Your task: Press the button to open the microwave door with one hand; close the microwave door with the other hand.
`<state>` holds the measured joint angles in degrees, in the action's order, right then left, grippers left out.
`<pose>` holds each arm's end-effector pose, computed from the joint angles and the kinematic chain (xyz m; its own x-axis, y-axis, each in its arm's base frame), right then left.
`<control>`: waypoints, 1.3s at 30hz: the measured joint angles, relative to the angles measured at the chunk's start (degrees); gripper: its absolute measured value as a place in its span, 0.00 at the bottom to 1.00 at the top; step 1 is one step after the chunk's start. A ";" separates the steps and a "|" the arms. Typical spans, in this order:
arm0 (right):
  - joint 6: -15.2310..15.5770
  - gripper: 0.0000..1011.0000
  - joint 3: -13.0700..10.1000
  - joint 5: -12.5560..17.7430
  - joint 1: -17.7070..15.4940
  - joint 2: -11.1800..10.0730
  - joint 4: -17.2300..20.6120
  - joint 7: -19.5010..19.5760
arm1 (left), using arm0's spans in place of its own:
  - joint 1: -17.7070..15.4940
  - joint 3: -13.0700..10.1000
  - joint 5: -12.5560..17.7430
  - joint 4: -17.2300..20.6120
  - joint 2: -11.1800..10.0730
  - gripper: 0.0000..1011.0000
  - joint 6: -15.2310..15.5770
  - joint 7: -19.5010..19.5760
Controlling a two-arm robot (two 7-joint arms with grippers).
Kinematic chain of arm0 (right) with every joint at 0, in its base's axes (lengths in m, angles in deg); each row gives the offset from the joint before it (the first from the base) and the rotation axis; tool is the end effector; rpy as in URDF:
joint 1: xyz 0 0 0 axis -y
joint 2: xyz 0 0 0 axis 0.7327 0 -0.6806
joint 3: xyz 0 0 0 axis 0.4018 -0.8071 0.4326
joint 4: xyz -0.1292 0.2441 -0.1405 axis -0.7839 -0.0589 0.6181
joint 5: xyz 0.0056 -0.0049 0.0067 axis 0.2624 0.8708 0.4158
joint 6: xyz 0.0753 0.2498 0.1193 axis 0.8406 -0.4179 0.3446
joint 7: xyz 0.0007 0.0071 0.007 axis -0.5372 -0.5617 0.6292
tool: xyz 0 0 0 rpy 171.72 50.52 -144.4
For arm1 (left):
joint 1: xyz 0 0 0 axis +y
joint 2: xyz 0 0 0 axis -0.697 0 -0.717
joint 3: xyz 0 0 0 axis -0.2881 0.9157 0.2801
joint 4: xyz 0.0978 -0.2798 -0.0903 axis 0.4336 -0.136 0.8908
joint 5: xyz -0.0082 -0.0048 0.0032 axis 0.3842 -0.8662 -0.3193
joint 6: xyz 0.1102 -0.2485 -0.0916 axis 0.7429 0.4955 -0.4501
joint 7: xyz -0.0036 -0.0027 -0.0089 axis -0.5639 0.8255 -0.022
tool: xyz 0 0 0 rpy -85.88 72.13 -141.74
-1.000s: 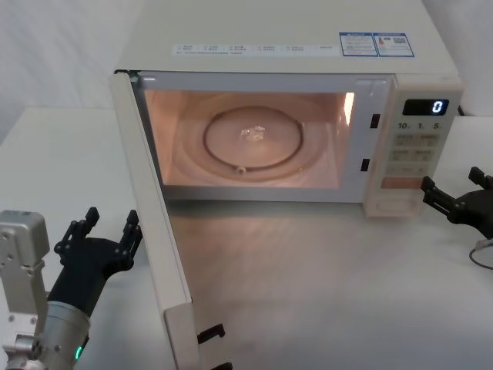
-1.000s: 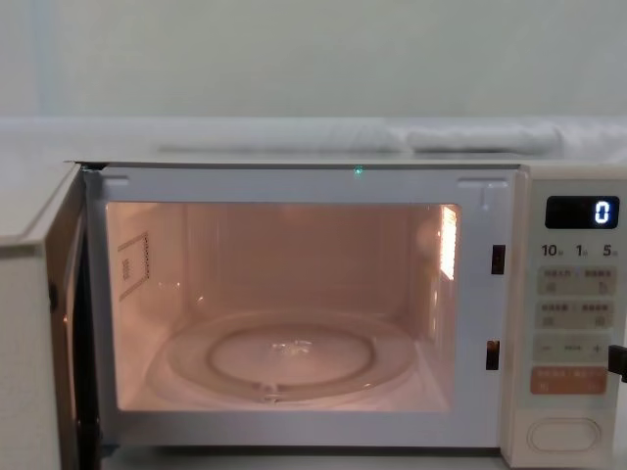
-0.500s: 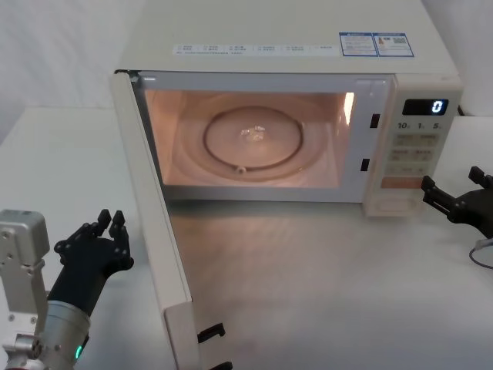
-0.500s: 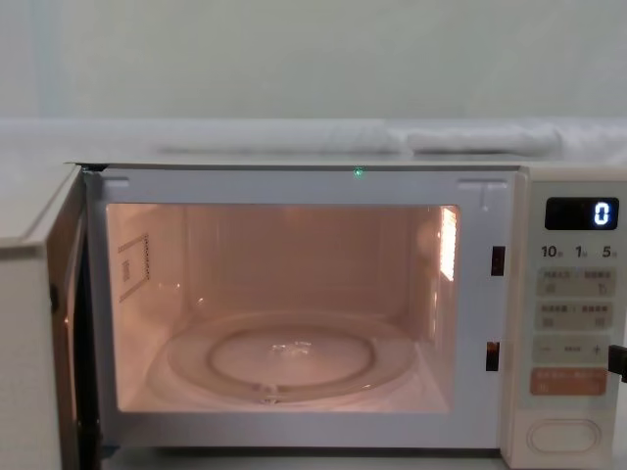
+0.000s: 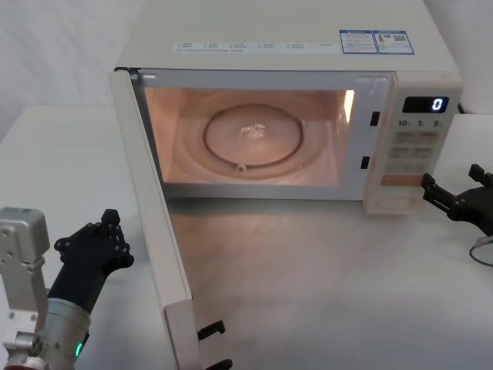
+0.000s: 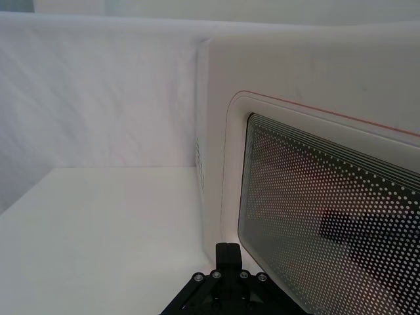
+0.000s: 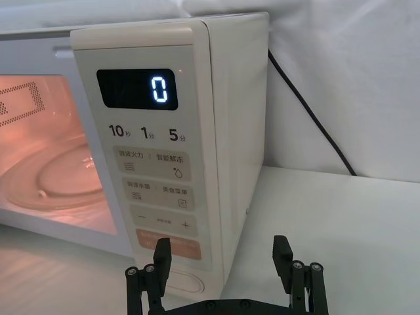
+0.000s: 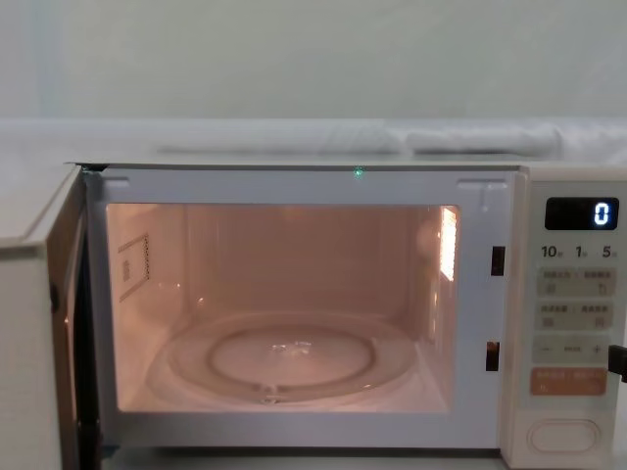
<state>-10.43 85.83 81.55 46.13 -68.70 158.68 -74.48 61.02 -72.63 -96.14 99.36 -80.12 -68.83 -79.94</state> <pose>0.3230 -0.0696 -0.2785 0.3424 -0.9382 -0.0506 0.9352 0.3455 -0.0773 0.2261 0.0446 -0.3036 0.1243 0.9917 -0.0326 -0.9922 0.1237 -0.0177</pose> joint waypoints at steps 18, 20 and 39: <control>0.00 0.99 0.00 0.00 0.00 0.00 0.00 0.00 | 2.85 5.20 -0.95 1.80 -0.53 0.00 -0.11 4.04; 0.00 0.99 0.00 0.00 0.00 0.00 0.00 0.00 | 3.71 6.49 -1.91 2.36 -0.81 0.00 -0.59 5.32; 0.00 0.99 0.00 0.00 0.00 0.00 0.00 0.00 | 12.15 10.53 -9.67 12.33 -6.59 0.00 -0.83 16.01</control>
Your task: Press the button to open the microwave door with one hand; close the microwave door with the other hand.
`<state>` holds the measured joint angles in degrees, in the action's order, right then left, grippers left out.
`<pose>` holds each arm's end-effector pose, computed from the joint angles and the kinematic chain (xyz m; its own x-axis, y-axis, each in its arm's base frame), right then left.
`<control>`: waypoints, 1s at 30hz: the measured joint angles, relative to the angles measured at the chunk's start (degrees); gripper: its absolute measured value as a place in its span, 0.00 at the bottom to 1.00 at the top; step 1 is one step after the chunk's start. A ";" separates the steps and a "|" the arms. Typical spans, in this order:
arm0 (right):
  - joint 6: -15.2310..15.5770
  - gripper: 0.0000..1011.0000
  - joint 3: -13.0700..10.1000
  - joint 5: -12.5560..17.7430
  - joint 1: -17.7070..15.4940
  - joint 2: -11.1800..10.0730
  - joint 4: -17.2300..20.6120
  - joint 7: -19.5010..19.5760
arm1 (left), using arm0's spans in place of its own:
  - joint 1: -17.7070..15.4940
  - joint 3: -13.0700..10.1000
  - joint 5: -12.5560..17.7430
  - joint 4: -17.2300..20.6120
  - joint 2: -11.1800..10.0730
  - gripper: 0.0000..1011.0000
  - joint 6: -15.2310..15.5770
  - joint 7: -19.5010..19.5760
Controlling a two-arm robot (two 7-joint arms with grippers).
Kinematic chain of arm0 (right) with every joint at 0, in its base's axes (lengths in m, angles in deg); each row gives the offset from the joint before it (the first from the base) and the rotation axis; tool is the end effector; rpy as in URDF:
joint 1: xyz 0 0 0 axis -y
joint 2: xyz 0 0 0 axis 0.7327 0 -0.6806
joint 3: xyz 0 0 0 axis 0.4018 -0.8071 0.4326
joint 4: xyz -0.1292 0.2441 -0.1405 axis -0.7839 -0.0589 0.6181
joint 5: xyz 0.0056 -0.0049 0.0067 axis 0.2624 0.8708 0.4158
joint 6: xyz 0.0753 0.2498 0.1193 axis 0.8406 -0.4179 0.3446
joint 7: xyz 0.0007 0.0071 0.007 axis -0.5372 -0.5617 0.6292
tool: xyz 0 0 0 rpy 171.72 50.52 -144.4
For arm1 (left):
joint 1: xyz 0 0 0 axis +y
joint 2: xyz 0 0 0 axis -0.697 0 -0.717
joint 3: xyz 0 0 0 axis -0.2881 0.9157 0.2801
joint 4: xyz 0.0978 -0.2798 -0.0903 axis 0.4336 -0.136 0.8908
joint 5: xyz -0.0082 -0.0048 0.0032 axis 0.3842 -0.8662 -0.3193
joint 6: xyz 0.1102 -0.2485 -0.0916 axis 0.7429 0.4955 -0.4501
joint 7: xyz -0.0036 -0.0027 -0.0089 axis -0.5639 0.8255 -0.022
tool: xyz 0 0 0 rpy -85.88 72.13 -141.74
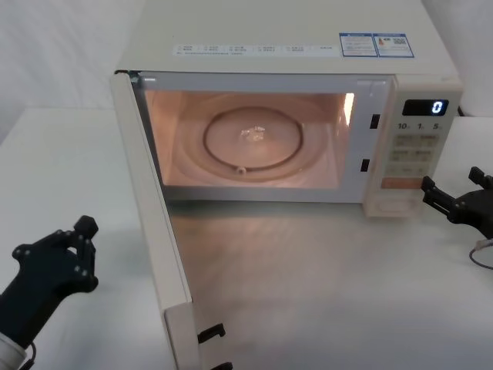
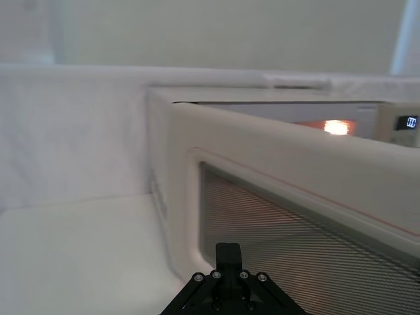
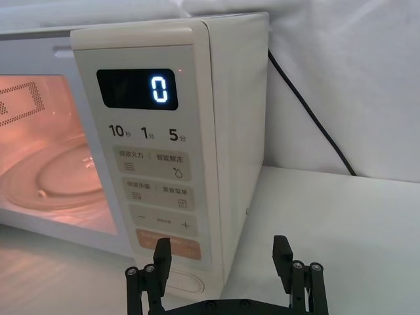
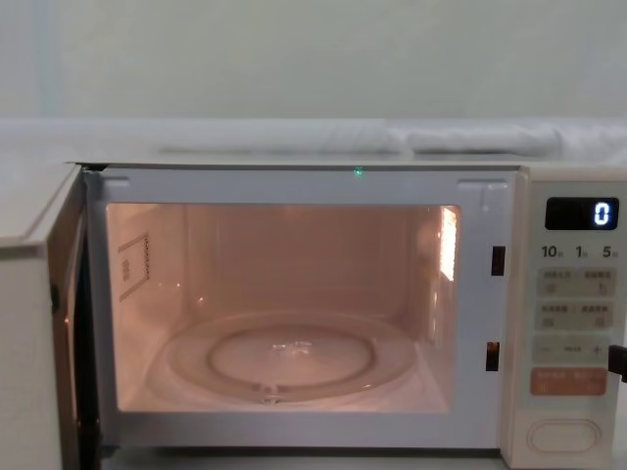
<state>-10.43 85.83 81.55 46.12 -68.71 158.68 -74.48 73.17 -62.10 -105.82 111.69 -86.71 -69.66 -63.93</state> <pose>0.3229 -0.0696 -0.2785 0.3424 -0.9382 -0.0505 0.9352 0.3455 -0.0775 0.1724 0.0986 -0.2613 0.3414 0.9397 -0.0203 -0.9376 0.3390 -0.0769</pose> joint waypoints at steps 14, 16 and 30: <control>0.00 0.99 0.00 0.00 0.00 0.00 0.00 0.00 | 3.79 -0.94 0.54 3.90 -4.58 0.00 -6.15 4.69; 0.00 0.99 0.00 0.00 0.00 0.00 0.00 0.00 | 3.86 -1.50 0.14 4.40 -5.17 0.00 -7.16 5.52; 0.00 0.99 0.00 0.00 0.00 0.00 0.00 0.00 | -2.94 -8.62 -1.96 2.72 -8.50 0.00 -5.54 8.72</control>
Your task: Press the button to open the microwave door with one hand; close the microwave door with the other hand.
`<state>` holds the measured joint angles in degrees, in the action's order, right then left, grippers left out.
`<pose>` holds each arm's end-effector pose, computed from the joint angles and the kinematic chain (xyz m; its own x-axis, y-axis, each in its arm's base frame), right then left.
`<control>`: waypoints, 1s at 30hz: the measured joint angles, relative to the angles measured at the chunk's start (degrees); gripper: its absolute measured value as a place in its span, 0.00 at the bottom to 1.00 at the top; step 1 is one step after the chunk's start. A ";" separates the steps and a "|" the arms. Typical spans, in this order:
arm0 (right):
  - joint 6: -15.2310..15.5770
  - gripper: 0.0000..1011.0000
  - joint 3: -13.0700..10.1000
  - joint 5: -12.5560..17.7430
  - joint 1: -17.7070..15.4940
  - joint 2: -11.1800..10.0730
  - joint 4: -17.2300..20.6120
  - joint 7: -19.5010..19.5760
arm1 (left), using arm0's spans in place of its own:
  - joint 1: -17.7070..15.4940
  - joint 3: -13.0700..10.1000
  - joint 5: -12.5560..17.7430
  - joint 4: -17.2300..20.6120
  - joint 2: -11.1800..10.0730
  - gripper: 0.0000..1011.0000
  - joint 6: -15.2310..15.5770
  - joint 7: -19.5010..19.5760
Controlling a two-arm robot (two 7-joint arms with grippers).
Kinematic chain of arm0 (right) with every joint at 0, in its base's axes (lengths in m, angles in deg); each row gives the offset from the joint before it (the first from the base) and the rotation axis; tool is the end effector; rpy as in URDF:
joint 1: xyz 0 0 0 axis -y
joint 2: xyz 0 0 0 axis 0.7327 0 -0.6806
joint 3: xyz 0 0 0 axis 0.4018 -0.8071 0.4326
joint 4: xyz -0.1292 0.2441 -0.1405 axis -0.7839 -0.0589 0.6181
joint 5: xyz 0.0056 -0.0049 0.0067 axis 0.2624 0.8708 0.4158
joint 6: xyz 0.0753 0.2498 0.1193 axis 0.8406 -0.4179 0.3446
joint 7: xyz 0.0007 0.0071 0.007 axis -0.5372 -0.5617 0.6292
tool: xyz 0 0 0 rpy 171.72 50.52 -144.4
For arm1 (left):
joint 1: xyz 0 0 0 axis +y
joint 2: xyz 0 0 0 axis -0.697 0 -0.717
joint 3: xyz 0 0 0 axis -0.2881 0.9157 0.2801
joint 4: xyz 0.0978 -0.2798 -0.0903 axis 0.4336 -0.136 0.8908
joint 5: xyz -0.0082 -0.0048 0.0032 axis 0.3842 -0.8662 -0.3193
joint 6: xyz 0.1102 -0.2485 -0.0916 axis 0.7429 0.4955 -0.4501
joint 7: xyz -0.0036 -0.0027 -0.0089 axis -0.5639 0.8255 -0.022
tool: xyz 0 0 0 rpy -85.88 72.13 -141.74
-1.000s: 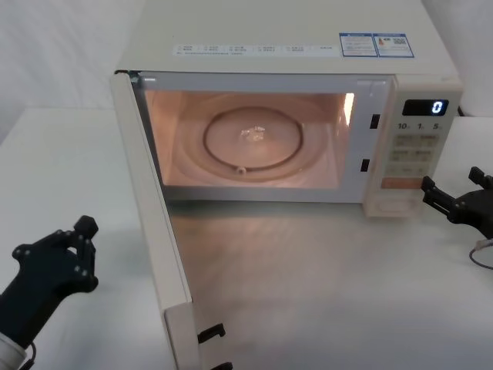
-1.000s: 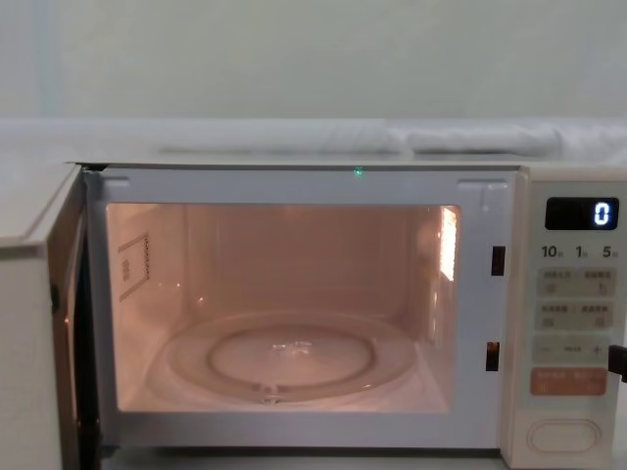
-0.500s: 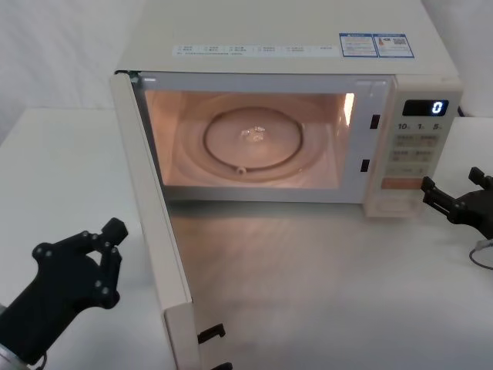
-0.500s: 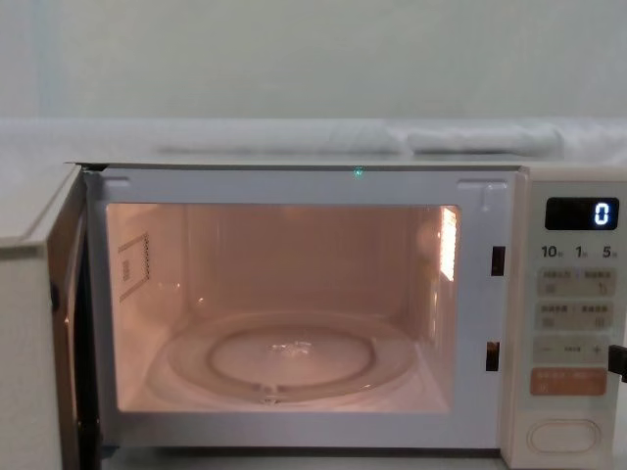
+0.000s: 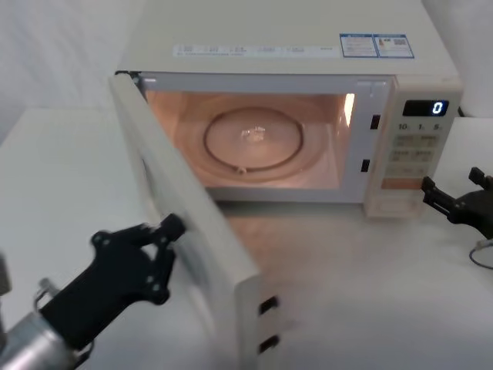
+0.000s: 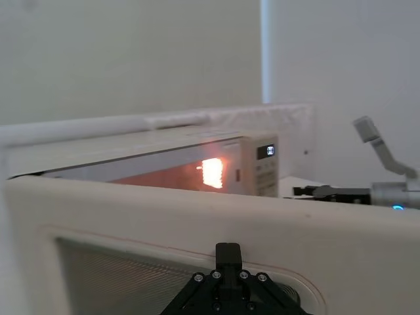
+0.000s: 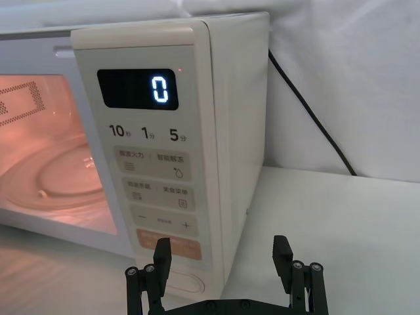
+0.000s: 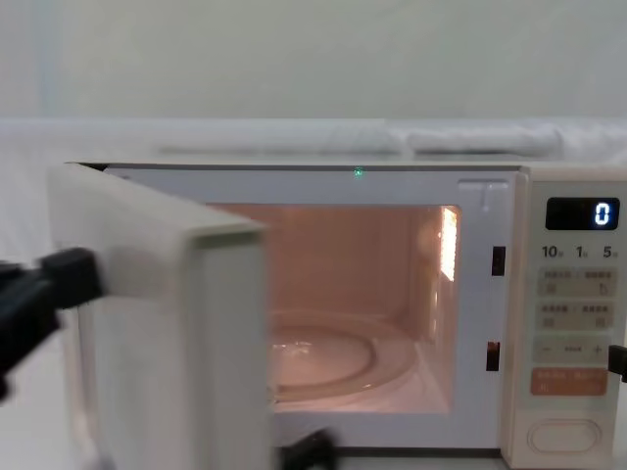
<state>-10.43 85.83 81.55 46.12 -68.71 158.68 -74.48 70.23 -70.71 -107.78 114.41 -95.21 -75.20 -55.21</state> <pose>0.3229 -0.0696 -0.2785 0.3424 -0.9382 -0.0505 0.9352 0.3455 -0.0775 0.1850 0.0780 -0.2430 0.6448 0.7605 0.0760 -0.7436 0.6472 -0.1676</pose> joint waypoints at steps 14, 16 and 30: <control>0.00 0.99 0.00 0.00 0.00 0.00 0.00 0.00 | -16.67 -12.65 2.31 -6.17 2.74 0.00 7.86 -2.62; 0.00 0.99 0.00 0.00 0.00 0.00 0.00 0.00 | -19.32 -15.01 3.28 -7.70 4.00 0.00 9.02 -3.55; 0.00 0.99 0.00 0.00 0.00 0.00 0.00 0.00 | -32.38 -25.02 7.76 -15.28 10.30 0.00 13.69 -5.59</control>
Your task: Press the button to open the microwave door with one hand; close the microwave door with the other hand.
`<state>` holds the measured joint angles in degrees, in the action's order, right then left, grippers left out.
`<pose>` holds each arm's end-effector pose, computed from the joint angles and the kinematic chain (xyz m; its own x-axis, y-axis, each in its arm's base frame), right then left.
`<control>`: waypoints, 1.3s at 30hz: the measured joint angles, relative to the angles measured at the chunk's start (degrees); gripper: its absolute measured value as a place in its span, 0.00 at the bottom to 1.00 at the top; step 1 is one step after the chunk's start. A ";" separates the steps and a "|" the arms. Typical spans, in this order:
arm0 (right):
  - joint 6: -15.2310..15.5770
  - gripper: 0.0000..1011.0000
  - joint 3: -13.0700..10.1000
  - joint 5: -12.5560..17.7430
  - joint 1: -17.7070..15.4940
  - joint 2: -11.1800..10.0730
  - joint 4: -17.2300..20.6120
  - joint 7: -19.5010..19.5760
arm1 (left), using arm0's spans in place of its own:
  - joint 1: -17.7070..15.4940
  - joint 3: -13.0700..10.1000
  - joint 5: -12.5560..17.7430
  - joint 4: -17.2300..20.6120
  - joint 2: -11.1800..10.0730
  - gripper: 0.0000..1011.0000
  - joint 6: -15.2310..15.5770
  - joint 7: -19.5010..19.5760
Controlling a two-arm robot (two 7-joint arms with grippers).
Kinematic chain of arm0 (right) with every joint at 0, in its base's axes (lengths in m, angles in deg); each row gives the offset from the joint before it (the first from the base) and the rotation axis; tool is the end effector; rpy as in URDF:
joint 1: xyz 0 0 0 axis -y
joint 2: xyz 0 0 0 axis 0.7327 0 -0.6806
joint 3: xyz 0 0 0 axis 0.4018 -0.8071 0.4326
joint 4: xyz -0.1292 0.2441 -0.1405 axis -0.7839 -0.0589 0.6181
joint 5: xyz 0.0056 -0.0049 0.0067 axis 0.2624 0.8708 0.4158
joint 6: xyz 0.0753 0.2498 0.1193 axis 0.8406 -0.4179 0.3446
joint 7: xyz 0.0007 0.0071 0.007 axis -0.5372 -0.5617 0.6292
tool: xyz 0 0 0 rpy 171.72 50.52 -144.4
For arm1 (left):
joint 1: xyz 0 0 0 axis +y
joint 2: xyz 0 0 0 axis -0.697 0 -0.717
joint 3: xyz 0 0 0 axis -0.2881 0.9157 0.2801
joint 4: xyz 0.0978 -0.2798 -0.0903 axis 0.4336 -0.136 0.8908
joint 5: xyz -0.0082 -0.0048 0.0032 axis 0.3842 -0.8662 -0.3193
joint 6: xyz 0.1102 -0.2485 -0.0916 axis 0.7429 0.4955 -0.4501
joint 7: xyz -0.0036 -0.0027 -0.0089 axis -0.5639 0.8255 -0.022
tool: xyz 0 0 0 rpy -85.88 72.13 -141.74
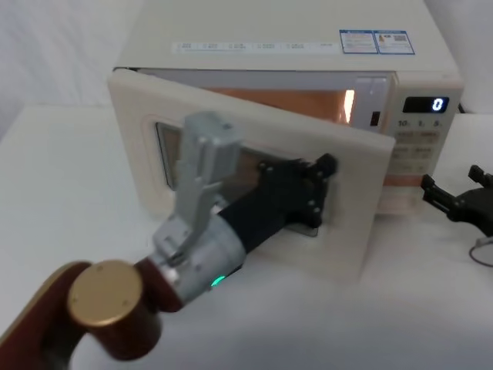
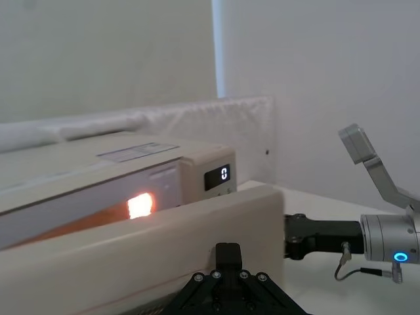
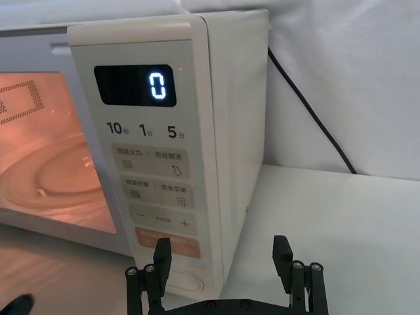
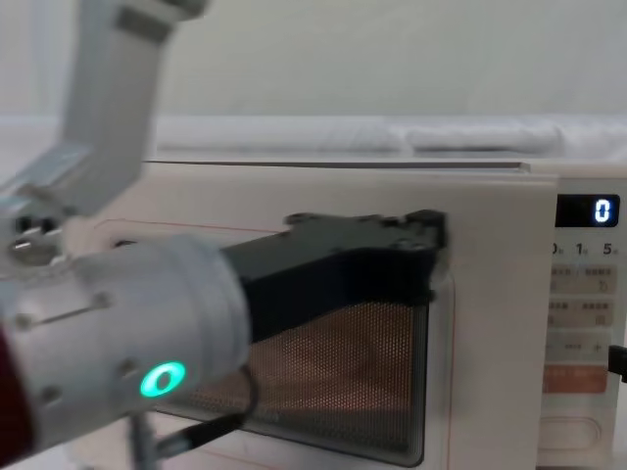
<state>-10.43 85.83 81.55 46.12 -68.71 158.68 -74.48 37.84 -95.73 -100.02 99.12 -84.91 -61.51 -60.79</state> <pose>0.3229 -0.0696 -0.2785 0.3424 -0.9382 -0.0505 0.9352 0.3455 -0.0775 0.3040 -0.0457 -0.2286 0.7540 0.6512 0.0862 -0.6416 0.7582 -0.1162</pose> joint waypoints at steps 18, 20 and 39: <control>0.00 0.99 0.00 0.00 0.00 0.00 0.00 0.00 | -10.41 -5.79 7.44 -10.52 5.92 0.00 1.65 -1.37; 0.00 0.99 0.00 0.00 0.00 0.00 0.00 0.00 | -10.83 -5.92 8.34 -11.28 6.49 0.00 1.56 -1.88; 0.00 0.99 0.00 0.00 0.00 0.00 0.00 0.00 | -13.47 -5.45 16.01 -18.69 10.79 0.00 -2.47 -4.23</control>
<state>-10.43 85.83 81.55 46.13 -68.71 158.68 -74.48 24.38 -101.17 -84.01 80.43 -74.13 -63.98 -65.02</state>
